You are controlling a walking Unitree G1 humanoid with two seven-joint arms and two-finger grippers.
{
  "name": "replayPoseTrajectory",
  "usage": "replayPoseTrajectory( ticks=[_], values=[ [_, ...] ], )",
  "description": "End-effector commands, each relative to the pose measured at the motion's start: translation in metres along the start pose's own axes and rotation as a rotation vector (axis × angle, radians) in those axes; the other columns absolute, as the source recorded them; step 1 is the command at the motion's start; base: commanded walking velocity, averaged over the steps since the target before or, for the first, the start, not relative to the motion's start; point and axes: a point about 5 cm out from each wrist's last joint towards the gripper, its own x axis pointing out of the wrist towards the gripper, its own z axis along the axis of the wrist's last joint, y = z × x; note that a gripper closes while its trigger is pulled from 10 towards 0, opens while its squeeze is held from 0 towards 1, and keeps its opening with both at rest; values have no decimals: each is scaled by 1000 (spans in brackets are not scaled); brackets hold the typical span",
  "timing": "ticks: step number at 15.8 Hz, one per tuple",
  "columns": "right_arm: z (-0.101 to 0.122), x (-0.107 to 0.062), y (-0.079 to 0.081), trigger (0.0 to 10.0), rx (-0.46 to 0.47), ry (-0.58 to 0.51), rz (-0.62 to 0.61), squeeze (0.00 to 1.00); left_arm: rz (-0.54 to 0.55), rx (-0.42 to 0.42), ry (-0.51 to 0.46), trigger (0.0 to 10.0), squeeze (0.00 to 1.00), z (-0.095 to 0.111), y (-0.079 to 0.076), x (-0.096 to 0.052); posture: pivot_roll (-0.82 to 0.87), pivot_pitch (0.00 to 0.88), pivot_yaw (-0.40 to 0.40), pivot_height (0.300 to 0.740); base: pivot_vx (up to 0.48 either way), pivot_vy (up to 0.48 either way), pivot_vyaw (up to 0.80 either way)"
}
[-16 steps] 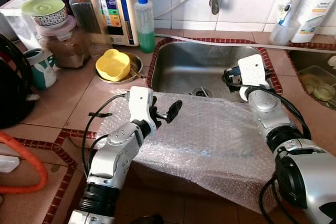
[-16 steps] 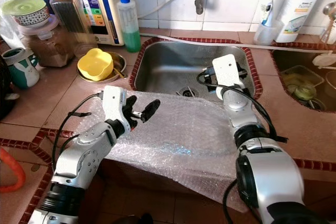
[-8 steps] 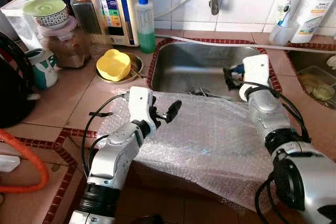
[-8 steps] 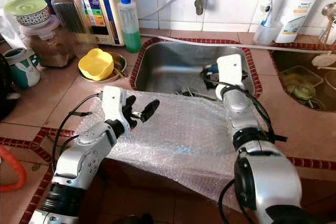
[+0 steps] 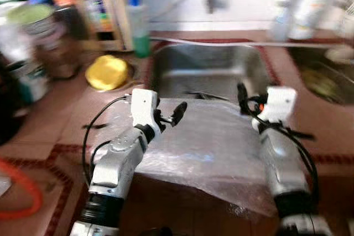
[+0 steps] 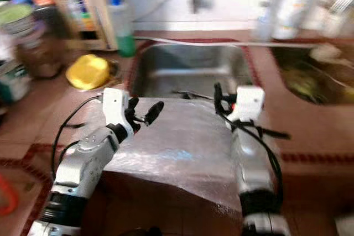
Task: Kitchen organization
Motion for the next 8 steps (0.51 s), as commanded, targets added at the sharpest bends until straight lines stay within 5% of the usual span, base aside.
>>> replayPoseTrajectory(
  ticks=[1,4,8],
  values=[
    [14,-8,8,10000,25,-36,4,0,23,28,-11,10000,0,1,-1,-3,-18,57,107,740,0,0,0],
    [19,-26,11,10000,40,4,-2,0,28,63,9,10000,0,-8,-1,-12,-20,57,107,740,0,0,0],
    [22,-29,21,10000,61,33,21,0,46,46,-1,10000,0,-8,-1,-13,-10,50,104,740,0,-83,0]
  ],
)
